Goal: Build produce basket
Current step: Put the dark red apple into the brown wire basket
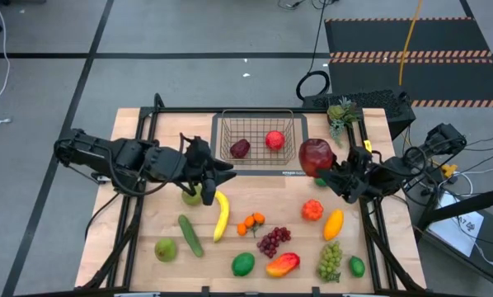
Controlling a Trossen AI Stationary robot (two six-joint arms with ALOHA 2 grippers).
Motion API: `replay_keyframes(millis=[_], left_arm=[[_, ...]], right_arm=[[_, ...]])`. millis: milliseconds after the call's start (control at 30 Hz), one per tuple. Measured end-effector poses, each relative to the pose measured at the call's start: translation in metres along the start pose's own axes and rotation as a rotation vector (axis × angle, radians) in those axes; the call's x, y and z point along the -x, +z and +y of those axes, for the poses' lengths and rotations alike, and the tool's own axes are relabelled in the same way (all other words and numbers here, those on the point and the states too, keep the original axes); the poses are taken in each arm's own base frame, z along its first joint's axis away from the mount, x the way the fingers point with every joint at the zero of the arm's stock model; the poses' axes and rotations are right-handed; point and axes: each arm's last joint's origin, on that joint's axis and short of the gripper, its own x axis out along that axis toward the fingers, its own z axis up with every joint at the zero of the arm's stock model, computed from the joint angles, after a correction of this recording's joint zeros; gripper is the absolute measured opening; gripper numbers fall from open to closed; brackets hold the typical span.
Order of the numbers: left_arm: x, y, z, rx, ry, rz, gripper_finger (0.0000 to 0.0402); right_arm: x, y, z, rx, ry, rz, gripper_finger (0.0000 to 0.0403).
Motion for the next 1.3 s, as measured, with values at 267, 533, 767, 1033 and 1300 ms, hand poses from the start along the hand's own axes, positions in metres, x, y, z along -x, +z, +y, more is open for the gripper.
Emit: replay_keyframes(millis=[267,533,767,1033,1300], left_arm=[[0.0,0.001,0.001,0.023,0.008,-0.005,0.0134],[-0.002,0.003,0.005,0.031,0.036,-0.023,0.0134],[-0.002,0.003,0.005,0.022,0.044,-0.027,0.0134],[-0.003,0.006,0.009,0.046,0.077,-0.049,0.0134],[-0.004,0.007,0.011,0.076,0.086,-0.055,0.0134]], right_arm=[[0.004,0.01,0.002,0.1,0.008,-0.016,0.0341],[0.013,0.029,0.004,0.164,0.053,0.0,0.0341],[0.021,0.037,0.006,0.161,0.171,0.071,0.0341],[0.025,0.033,0.006,0.202,0.298,0.197,0.0341],[0.026,0.031,0.006,0.362,0.337,0.201,0.0341]])
